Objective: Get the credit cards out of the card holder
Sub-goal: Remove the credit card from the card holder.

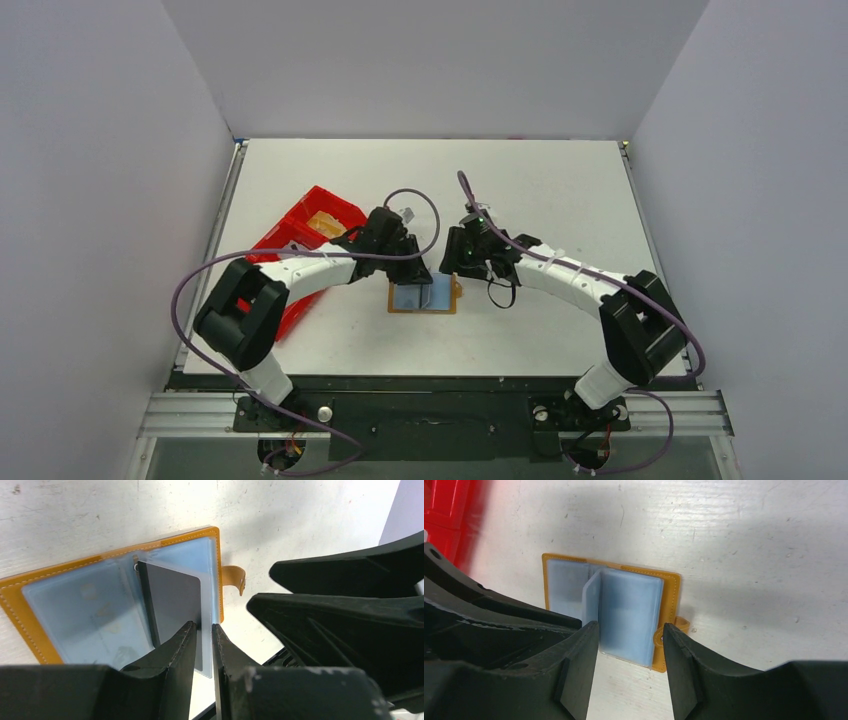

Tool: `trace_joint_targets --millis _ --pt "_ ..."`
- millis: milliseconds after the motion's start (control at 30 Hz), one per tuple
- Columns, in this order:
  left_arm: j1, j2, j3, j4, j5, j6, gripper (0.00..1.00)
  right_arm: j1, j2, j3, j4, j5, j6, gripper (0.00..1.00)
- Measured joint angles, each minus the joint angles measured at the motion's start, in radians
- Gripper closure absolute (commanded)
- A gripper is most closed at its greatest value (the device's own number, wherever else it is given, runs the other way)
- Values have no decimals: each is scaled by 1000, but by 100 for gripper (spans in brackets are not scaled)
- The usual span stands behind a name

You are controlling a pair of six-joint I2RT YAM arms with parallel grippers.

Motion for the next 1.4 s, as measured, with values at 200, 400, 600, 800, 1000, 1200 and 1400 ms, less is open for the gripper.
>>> trace_joint_targets --millis 200,400,600,800,1000,1200,1400 --pt "-25 40 24 0 0 0 84 -24 -35 -2 -14 32 -5 53" --pt "-41 70 53 0 0 -1 84 -42 -67 -22 -32 47 -9 53" --pt "-53 107 75 2 0 -1 84 -47 -68 -29 -37 50 -10 53" --pt "-61 130 78 1 0 -3 79 -47 -68 -31 -43 50 -13 53" --pt "-61 132 92 0 0 -2 76 -47 -68 -31 -47 50 -13 54" --pt "-48 105 92 -30 -16 3 76 -32 -67 -30 -53 55 -14 54" --pt "45 -15 32 -37 -23 16 76 36 -48 -12 -63 83 -13 59"
